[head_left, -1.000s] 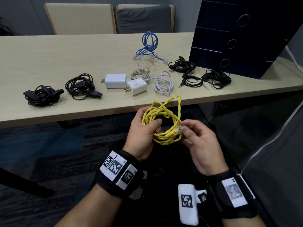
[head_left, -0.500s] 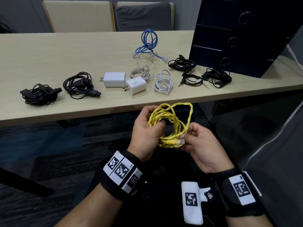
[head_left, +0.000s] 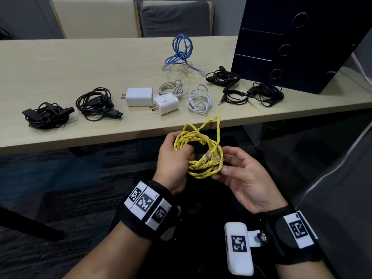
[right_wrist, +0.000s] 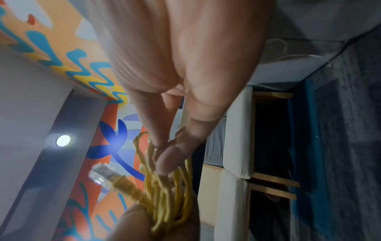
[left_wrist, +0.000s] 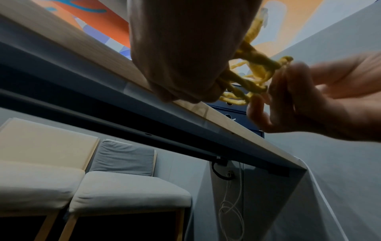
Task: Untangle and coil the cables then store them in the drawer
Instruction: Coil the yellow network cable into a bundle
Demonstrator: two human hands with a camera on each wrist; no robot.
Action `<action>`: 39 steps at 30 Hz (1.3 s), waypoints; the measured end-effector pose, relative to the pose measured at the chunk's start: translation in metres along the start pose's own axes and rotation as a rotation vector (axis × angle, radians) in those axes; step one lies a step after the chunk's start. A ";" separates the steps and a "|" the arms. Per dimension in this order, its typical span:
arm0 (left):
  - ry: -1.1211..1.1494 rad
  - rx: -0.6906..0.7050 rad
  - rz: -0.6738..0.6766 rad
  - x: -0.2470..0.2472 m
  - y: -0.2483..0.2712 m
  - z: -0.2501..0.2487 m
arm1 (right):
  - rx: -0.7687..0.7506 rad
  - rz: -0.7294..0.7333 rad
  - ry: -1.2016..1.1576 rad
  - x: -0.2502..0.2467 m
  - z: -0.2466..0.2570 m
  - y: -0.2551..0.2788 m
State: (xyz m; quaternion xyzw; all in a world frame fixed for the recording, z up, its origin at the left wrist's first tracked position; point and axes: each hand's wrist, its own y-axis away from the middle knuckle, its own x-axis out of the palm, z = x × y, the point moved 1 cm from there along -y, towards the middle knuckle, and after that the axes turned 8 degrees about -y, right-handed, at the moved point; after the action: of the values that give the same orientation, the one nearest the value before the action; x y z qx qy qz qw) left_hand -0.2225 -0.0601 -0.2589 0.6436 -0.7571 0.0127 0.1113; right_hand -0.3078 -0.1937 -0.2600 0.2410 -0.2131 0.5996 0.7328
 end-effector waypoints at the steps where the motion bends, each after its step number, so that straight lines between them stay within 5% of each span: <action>1: -0.008 -0.002 -0.008 0.000 0.000 -0.001 | -0.006 0.002 0.019 0.000 0.000 -0.001; 16: 0.205 -0.020 0.038 -0.004 -0.005 -0.012 | -0.138 -0.120 0.308 -0.012 0.013 -0.004; 21: -0.198 0.234 -0.046 -0.003 -0.001 -0.008 | -0.119 -0.059 0.500 -0.015 0.010 -0.004; 25: -0.412 0.334 0.084 -0.002 0.007 -0.007 | -0.220 -0.130 0.666 -0.011 0.012 -0.013; 28: -0.296 0.283 0.134 0.001 0.009 -0.010 | -0.212 -0.153 0.849 -0.002 0.002 -0.019; 32: -0.004 0.132 0.161 -0.002 0.007 -0.015 | -0.105 -0.090 0.763 -0.004 -0.009 -0.017; 39: 0.169 0.065 0.239 0.003 0.011 -0.010 | -0.274 -0.118 0.545 0.005 -0.018 -0.012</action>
State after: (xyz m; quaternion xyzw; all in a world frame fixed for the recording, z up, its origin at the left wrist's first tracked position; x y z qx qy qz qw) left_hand -0.2321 -0.0597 -0.2471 0.5488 -0.8155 0.1044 0.1515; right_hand -0.2945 -0.1807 -0.2721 -0.0178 -0.0733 0.5640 0.8223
